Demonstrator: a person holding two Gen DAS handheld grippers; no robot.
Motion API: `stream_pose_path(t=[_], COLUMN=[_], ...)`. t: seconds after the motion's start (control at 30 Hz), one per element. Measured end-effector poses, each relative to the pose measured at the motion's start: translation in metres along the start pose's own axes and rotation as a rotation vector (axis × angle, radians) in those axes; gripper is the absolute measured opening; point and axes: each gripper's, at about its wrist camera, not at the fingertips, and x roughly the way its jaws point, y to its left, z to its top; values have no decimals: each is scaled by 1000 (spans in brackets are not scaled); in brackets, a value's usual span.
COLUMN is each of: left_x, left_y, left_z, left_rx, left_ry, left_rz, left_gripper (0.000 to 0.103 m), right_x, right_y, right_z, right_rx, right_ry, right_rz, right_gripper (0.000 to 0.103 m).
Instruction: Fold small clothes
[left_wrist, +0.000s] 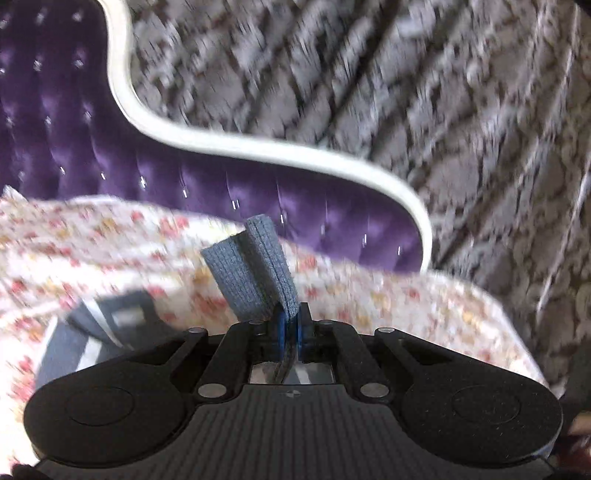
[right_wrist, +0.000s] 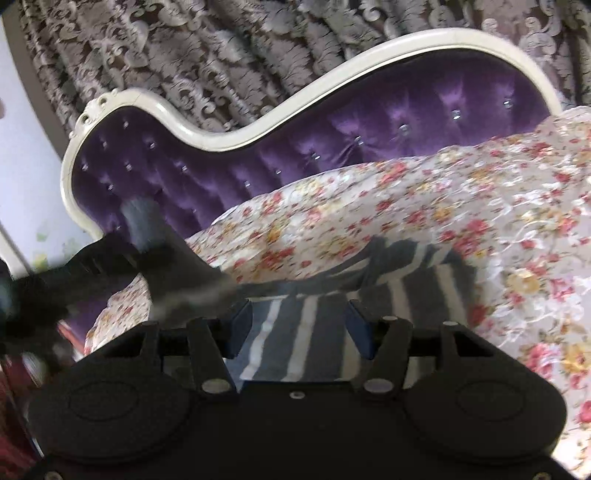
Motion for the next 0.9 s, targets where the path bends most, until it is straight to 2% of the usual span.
stream_pose_path(t=[0.07, 0.13, 0.2, 0.27, 0.4, 0.53, 0.7, 0.9], left_x=[13, 22, 25, 22, 2, -14, -26, -38], left_y=[-5, -8, -15, -22, -22, 7, 67, 132], left_z=[-11, -19, -23, -25, -27, -29, -35, -43], left_rx=[11, 12, 35, 85, 144, 67, -20, -146], left_ry=[46, 94, 134, 145, 127, 117, 133, 150], left_rz=[-3, -43, -86, -109, -99, -39, 139, 282], left_gripper=[6, 11, 32, 41, 44, 46, 46, 46], right_x=[-2, -5, -7, -7, -7, -4, 1, 13], right_y=[-3, -7, -9, -11, -15, -18, -20, -16], right_z=[3, 5, 7, 9, 11, 11, 8, 2], right_rx=[8, 16, 19, 20, 23, 20, 6, -32], right_ry=[-14, -27, -42, -51, -56, -46, -24, 2], right_rz=[-18, -30, -46, -60, -83, -95, -113, -125], right_gripper=[62, 62, 62, 62, 63, 63, 62, 62])
